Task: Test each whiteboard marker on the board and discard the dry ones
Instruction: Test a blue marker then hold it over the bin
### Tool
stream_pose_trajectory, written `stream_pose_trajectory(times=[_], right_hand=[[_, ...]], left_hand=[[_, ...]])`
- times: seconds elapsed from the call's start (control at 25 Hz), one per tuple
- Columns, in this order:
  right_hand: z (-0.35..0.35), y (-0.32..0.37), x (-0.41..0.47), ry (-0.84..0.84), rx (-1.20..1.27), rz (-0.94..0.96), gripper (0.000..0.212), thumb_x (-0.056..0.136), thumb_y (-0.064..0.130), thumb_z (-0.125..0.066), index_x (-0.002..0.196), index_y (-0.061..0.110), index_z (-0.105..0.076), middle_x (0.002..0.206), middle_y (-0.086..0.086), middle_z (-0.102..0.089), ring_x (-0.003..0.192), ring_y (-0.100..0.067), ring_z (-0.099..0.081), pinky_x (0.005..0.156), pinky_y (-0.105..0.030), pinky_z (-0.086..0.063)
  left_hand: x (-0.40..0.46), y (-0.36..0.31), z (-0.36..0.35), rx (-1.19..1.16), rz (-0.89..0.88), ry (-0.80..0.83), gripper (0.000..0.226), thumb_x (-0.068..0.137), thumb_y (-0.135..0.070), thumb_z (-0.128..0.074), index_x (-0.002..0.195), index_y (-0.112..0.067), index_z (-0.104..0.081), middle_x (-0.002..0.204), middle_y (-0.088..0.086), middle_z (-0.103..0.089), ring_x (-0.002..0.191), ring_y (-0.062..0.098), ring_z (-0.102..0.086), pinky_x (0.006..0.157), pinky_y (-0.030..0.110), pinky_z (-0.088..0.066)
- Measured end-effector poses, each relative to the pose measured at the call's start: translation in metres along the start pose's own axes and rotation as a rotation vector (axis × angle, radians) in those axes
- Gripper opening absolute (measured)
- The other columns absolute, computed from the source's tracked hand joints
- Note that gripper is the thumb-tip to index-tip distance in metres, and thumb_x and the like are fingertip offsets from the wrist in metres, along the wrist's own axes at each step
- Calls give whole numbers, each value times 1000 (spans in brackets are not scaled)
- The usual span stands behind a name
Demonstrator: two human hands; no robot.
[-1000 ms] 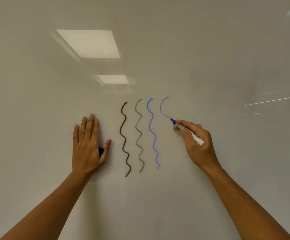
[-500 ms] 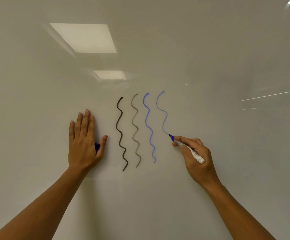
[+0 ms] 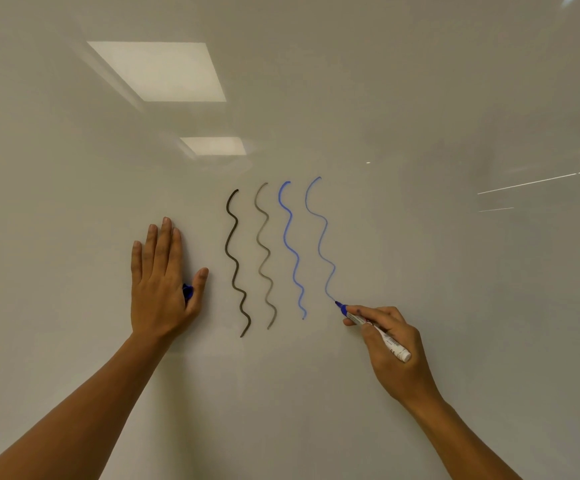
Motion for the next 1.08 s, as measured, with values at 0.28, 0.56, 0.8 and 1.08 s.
stream_pose_trajectory(times=[0.28,0.56,0.8,1.08], right_hand=[[-9,-13,-25,92,44,-80,24,97,9,-57,106,20,-76,104,2,-75,105,-14,-70,89,-18,-52],[2,-11,-65,66,143,-152,30,91,20,-50,108,12,-73,97,-4,-78,103,-13,-70,86,-16,-50],[1,-25,-107,108,167,-255,23,96,15,-54,107,14,-74,94,-6,-77,96,-16,-70,78,-19,-52],[-15,-49,-164,70,285,-456,30,79,22,-54,100,3,-64,83,-18,-75,76,-23,-68,65,-31,-53]], left_hand=[[-3,4,1,-63,-26,36,79,97,-51,-28,155,-2,-9,165,12,-3,153,28,1,123,52,-5],[-37,2,3,-145,23,116,79,96,-52,-30,156,-8,-3,166,6,5,152,24,6,123,50,-2],[-100,-6,2,-188,118,214,79,97,-54,-28,157,-10,-2,166,2,7,152,22,7,123,50,-6],[-180,-37,7,-320,261,389,79,94,-64,-26,157,-19,-12,165,-7,9,152,12,8,122,49,-17]])
Point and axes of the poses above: each hand's wrist, its own x-axis towards the middle knuckle, its own z-axis out of the back of the hand, y = z × x, the point moved 4 cm from there along x, towards the middle knuckle
